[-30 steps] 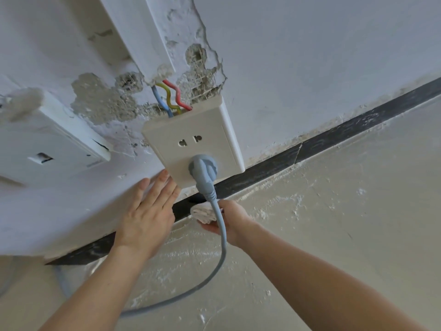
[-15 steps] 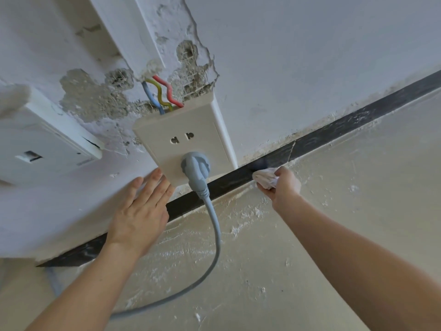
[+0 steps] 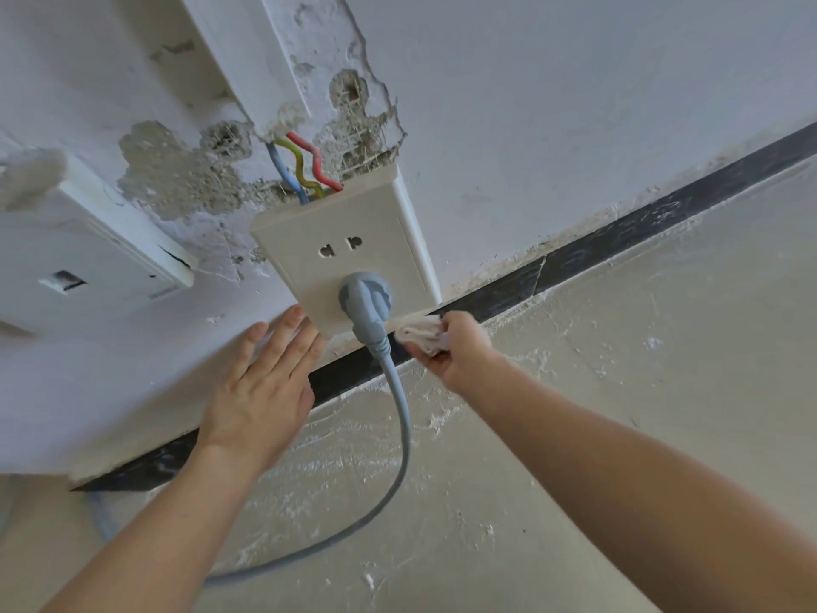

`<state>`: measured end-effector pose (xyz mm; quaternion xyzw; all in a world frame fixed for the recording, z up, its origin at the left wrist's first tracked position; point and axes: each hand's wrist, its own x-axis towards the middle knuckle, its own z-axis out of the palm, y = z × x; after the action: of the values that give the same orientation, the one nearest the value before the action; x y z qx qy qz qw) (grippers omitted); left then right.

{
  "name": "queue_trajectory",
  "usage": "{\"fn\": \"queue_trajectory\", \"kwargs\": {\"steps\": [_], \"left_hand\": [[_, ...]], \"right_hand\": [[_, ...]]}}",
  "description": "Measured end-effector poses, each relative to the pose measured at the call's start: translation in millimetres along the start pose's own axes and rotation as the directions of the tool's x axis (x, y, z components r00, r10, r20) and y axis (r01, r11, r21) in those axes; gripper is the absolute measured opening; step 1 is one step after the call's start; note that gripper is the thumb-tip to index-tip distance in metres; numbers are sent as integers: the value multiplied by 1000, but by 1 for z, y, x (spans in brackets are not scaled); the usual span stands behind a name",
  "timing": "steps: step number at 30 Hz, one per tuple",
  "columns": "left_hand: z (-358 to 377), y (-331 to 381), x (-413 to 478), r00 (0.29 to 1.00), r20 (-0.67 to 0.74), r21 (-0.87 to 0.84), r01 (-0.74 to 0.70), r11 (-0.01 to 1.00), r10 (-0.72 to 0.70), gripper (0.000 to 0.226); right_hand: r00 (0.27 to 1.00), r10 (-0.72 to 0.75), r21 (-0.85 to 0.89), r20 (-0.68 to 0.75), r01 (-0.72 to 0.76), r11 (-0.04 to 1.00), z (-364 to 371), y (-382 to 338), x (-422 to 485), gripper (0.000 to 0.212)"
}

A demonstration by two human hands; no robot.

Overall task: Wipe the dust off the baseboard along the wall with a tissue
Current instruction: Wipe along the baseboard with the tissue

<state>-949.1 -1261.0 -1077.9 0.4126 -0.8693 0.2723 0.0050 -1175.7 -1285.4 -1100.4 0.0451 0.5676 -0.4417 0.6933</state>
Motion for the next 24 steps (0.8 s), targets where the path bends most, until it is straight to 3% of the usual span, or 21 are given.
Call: {"fn": "queue_trajectory", "kwargs": {"steps": [4, 7, 11, 13, 15, 21, 24], "left_hand": [[1, 1, 3, 1000, 23, 4, -8, 1000, 8, 55], [1, 3, 5, 994, 104, -13, 35, 999, -34, 55], [-6, 7, 4, 977, 209, -26, 40, 999, -34, 52], [-7, 9, 5, 971, 235, -38, 58, 998, -48, 49], [-8, 12, 7, 966, 246, -55, 102, 993, -86, 45], [-17, 28, 9, 960, 207, -105, 212, 972, -187, 42], [-20, 38, 12, 926, 315, -84, 244, 966, -207, 46]], "right_hand": [[977, -108, 168, -182, 139, 976, -28, -24, -1, 17], [969, -97, 140, -227, 132, 981, -37, -11, 4, 14], [993, 114, -68, -4, -114, 991, -23, 33, 8, 13], [984, 160, -157, 84, -145, 977, -7, 46, 8, 19], [980, 157, -93, 123, -146, 985, 5, 50, 12, 26], [995, 61, -19, -80, -63, 998, -12, 12, 36, 20], [987, 2, -6, -161, -3, 1000, -36, -14, 40, 11]]}}
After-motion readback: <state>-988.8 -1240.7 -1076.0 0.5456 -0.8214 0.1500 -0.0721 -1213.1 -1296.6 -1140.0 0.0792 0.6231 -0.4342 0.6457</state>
